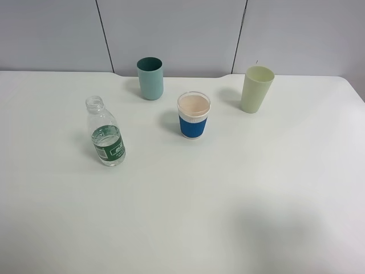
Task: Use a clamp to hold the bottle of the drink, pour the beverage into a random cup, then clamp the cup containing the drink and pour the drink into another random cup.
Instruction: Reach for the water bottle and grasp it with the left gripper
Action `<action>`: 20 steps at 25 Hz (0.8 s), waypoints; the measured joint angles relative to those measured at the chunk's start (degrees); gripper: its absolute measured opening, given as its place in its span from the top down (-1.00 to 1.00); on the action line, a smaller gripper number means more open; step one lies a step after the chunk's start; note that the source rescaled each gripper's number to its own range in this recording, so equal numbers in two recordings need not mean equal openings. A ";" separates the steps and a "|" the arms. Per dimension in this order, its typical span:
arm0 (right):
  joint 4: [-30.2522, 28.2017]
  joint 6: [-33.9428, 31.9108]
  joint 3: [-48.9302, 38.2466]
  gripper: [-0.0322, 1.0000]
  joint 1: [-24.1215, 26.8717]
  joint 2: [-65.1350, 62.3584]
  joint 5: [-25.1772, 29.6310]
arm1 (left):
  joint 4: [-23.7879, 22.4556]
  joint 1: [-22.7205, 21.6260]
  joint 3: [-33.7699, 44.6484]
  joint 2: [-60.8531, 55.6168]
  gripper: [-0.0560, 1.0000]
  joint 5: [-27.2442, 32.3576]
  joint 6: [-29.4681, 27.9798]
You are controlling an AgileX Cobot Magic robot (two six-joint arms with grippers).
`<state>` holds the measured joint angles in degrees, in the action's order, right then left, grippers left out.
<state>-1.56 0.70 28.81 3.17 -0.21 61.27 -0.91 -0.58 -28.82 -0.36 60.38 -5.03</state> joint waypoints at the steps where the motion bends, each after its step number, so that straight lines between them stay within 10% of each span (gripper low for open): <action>1: 0.00 0.00 0.00 -1.00 0.00 0.00 0.00 | 0.00 0.00 0.00 0.00 -1.00 0.00 0.00; 12: 0.00 0.00 0.00 -1.00 0.00 0.00 0.00 | 0.91 0.00 -1.21 7.83 -1.00 -3.48 0.46; 20: 0.00 0.00 0.00 -1.00 0.00 0.00 0.00 | 4.42 0.07 -1.34 22.91 -1.00 -11.71 10.85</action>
<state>-1.56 0.70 28.81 3.17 -0.21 61.27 3.51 -0.50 -30.15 22.54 48.66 5.82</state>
